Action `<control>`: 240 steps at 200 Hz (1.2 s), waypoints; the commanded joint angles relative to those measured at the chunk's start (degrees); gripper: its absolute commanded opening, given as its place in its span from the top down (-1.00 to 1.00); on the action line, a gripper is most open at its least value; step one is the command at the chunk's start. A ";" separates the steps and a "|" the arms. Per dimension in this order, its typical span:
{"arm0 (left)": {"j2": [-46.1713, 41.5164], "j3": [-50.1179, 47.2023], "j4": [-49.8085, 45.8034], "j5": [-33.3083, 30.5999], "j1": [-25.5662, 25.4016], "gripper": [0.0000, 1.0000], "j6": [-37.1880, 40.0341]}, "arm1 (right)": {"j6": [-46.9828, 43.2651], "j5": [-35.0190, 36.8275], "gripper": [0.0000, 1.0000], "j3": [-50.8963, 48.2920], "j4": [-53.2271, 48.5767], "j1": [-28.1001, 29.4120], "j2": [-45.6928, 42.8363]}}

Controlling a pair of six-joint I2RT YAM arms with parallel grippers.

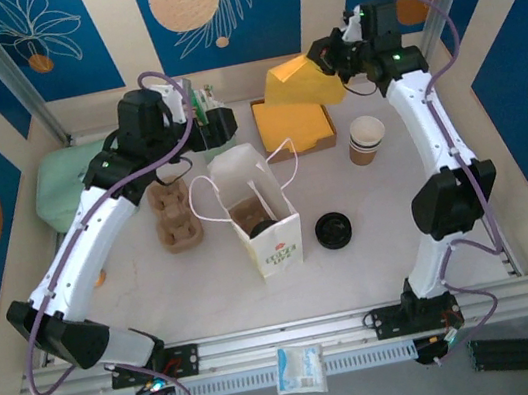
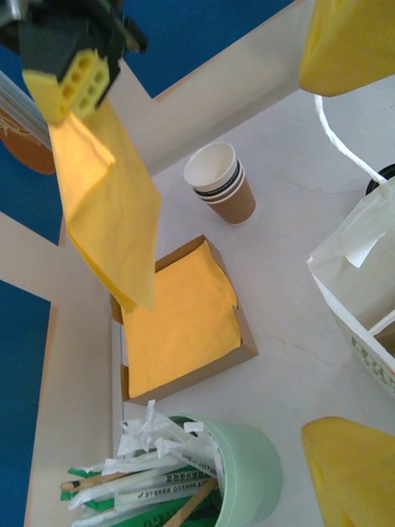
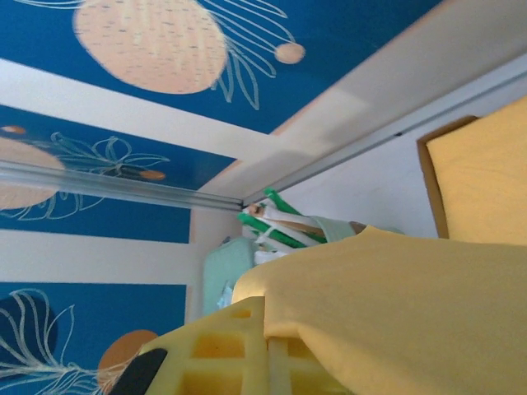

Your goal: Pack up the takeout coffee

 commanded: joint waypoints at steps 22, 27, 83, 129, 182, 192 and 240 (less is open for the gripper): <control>-1.44 4.13 -2.32 -3.18 0.69 -0.99 1.21 | -5.75 -4.57 1.00 4.78 -5.57 -0.15 -8.07; -1.55 4.37 -2.65 -3.52 0.82 -0.99 1.32 | -5.88 -5.23 1.00 5.01 -5.71 -0.04 -8.98; -4.70 5.51 -6.11 -9.41 2.93 -0.99 1.54 | -10.42 -13.00 1.00 10.58 -11.56 5.27 -17.22; -8.89 5.48 -7.00 -10.97 8.24 -0.99 -0.04 | -10.90 -18.35 1.00 15.20 -15.29 12.76 -18.79; -11.89 3.03 -6.79 -1.88 10.05 -0.99 -0.19 | -11.51 -18.94 1.00 23.85 -19.45 21.46 -12.29; -12.61 1.91 -6.64 1.79 10.05 -0.99 -0.59 | -11.20 -19.19 1.00 24.83 -19.45 22.38 -10.90; -18.97 -6.90 -6.48 14.87 9.61 -0.99 -2.70 | -11.56 -19.53 1.00 28.81 -21.07 28.07 -4.51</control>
